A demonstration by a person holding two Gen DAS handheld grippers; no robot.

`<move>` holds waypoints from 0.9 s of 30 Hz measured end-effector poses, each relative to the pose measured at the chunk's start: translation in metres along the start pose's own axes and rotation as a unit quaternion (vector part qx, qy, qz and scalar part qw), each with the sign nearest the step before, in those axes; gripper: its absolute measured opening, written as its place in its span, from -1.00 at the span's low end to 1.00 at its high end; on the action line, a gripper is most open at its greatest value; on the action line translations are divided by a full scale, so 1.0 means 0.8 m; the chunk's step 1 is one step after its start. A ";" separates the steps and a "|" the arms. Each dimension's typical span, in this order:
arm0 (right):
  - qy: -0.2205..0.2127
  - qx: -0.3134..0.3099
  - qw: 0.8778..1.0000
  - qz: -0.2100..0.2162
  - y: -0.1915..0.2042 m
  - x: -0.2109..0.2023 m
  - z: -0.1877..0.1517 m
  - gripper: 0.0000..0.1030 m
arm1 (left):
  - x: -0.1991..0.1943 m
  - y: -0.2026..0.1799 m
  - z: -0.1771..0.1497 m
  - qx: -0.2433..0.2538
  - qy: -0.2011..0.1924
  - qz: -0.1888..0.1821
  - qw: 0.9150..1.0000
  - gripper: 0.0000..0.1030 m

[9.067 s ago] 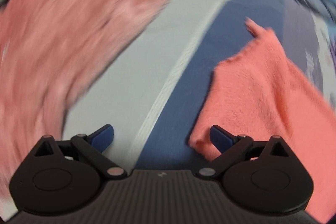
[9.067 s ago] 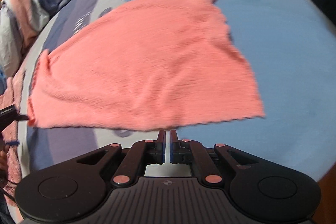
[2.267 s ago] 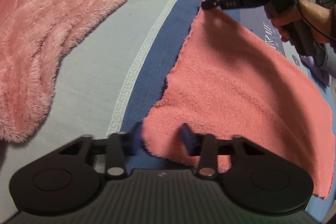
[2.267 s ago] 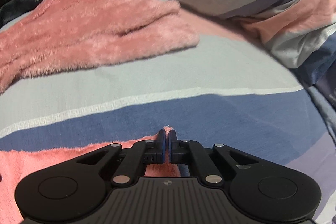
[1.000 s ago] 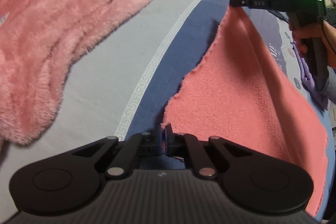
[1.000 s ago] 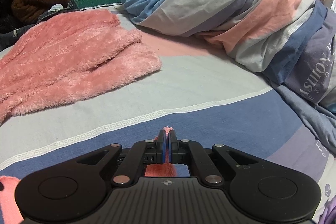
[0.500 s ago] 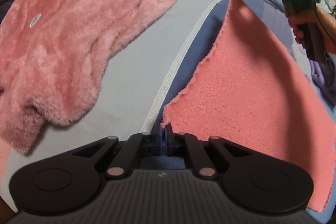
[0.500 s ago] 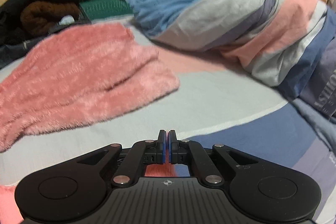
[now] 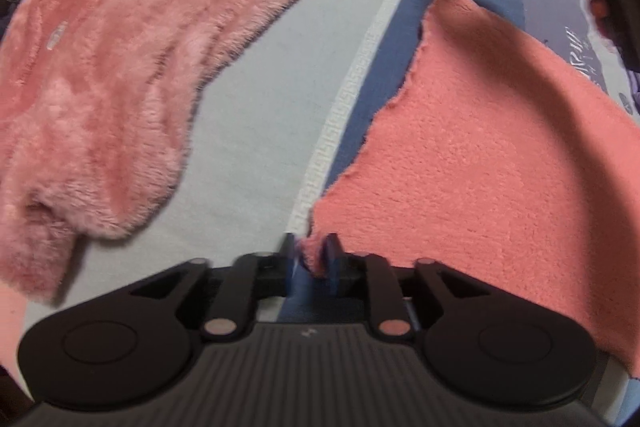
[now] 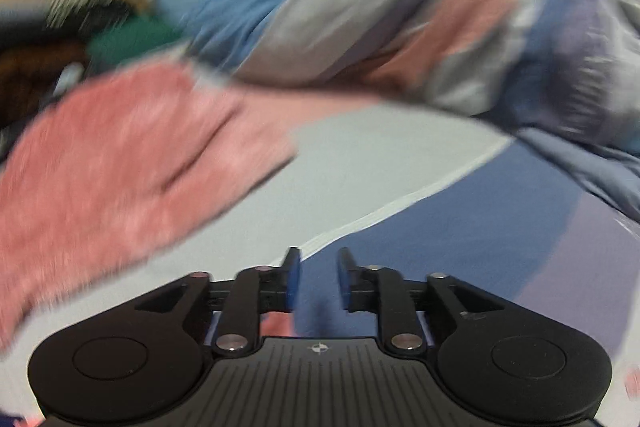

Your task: Fold towel

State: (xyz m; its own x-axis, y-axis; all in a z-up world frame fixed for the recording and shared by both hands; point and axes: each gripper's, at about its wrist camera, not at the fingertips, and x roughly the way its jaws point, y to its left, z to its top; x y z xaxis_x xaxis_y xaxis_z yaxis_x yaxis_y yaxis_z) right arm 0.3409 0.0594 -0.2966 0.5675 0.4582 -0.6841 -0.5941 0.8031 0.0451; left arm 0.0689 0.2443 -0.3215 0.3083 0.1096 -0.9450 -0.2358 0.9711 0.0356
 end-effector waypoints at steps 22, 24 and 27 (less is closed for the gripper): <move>0.066 0.500 0.820 -0.270 -0.095 -0.460 -0.449 -0.28 | -0.085 -0.178 -0.034 0.258 -0.021 -0.030 0.966 0.99; 0.052 0.532 0.796 -0.282 -0.090 -0.475 -0.468 -0.23 | -0.093 -0.212 -0.046 0.290 -0.025 -0.044 0.956 0.99; 0.038 0.571 0.758 -0.312 -0.077 -0.490 -0.488 -0.10 | -0.105 -0.257 -0.063 0.334 -0.031 -0.060 0.940 0.99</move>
State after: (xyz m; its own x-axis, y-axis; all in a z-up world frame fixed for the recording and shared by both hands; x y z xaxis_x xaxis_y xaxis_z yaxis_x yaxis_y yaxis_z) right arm -0.0671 -0.3182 -0.3155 0.4747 -0.1359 -0.8696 0.6831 0.6799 0.2667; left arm 0.0450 0.0249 -0.2661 0.3541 -0.0183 -0.9350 0.4295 0.8913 0.1452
